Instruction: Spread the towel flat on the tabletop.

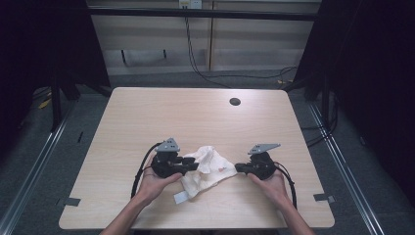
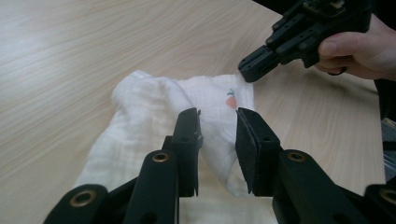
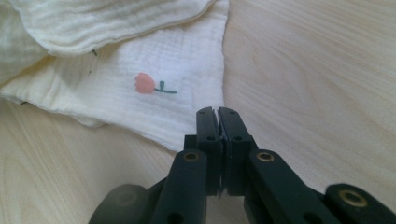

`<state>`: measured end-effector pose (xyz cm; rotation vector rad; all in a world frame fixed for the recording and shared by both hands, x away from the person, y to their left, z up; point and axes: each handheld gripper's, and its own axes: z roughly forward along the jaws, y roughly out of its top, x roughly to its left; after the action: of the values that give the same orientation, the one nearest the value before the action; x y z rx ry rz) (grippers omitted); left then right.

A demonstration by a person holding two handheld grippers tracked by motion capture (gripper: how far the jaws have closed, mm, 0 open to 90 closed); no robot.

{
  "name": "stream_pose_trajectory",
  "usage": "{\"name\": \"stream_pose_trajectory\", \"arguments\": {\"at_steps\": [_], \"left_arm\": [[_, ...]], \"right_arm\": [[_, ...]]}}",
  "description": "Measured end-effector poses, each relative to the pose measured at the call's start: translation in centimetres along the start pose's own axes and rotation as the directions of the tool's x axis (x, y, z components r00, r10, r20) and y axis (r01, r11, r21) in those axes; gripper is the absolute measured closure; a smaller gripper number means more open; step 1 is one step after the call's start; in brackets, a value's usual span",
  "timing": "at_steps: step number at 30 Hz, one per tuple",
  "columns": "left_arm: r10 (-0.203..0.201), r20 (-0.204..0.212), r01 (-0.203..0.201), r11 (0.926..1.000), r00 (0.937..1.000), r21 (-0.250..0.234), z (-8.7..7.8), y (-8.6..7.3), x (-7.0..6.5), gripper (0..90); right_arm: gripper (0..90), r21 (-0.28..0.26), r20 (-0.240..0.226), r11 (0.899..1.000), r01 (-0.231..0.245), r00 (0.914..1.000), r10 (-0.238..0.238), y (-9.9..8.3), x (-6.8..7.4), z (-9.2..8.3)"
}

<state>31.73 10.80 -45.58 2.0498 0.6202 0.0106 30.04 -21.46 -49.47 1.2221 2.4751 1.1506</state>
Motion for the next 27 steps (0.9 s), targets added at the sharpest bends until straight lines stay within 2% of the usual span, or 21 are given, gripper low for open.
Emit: {"name": "stream_pose_trajectory", "arguments": {"at_steps": [4,6,8,11,12,13,15,18,19,20,22,24,25,27], "left_arm": [[0.029,0.035,-0.029,0.9996,0.999,0.004,1.1,1.0,-1.0,70.7],[0.047,0.041,-0.048,0.9986,0.998,0.021,1.9,1.5,-1.6,70.4],[0.065,0.07,-0.068,0.9969,0.9954,0.04,2.8,2.2,-2.1,68.7],[0.101,0.07,-0.106,0.9925,0.9924,0.062,4.3,3.3,-3.0,66.7],[0.1,0.086,-0.107,0.9912,0.9913,0.078,5.4,4.0,-3.2,66.6],[0.1,0.086,-0.107,0.9912,0.9913,0.078,5.4,4.0,-3.2,66.5],[0.119,0.104,-0.131,0.9842,0.9874,0.119,6.7,4.5,-3.4,66.0],[0.13,0.096,-0.146,0.9731,0.9869,0.178,8.1,4.4,-3.5,64.3],[0.138,0.102,-0.155,0.9693,0.9852,0.191,8.2,4.4,-3.5,63.1],[0.153,0.101,-0.172,0.9615,0.983,0.214,8.4,4.3,-3.6,61.9],[0.15,0.099,-0.169,0.9561,0.9838,0.239,8.5,3.9,-3.5,60.3],[0.145,0.088,-0.162,0.955,0.9856,0.248,8.5,3.6,-3.1,60.3],[0.132,0.1,-0.154,0.9562,0.9861,0.249,8.4,3.4,-2.8,60.0],[0.133,0.07,-0.147,0.9537,0.9887,0.263,8.2,3.0,-2.5,59.6]], "right_arm": [[88.4,0.005,0.001,1.0,0.001,1.0,-0.001,0.0,0.0,0.1],[88.4,0.004,0.0,1.0,-0.001,1.0,0.001,0.0,0.0,0.0],[88.4,-0.001,-0.002,1.0,-0.003,1.0,0.003,0.0,0.0,0.0],[88.1,0.002,-0.001,1.0,-0.006,1.0,0.006,0.0,0.0,0.1],[88.0,0.002,0.0,1.0,-0.004,1.0,0.004,0.0,0.0,0.1],[88.0,0.002,0.0,1.0,-0.004,1.0,0.004,0.0,0.0,0.1],[88.0,0.0,-0.001,1.0,-0.003,1.0,0.003,0.0,0.0,0.0],[87.8,-0.002,-0.004,1.0,-0.014,0.9999,0.014,0.0,-0.1,-0.1],[87.8,-0.002,-0.005,1.0,-0.013,0.9999,0.013,0.0,-0.1,-0.1],[87.8,-0.002,-0.004,1.0,-0.012,0.9999,0.012,0.0,-0.1,-0.1],[87.7,-0.003,-0.007,1.0,-0.009,0.9999,0.009,0.0,-0.1,-0.1],[87.6,-0.003,-0.007,1.0,-0.009,0.9999,0.009,0.0,-0.2,-0.1],[87.6,-0.002,-0.007,1.0,-0.009,0.9999,0.009,0.0,-0.2,-0.1],[87.5,-0.003,-0.007,1.0,-0.009,0.9999,0.009,0.0,-0.1,-0.1]]}}
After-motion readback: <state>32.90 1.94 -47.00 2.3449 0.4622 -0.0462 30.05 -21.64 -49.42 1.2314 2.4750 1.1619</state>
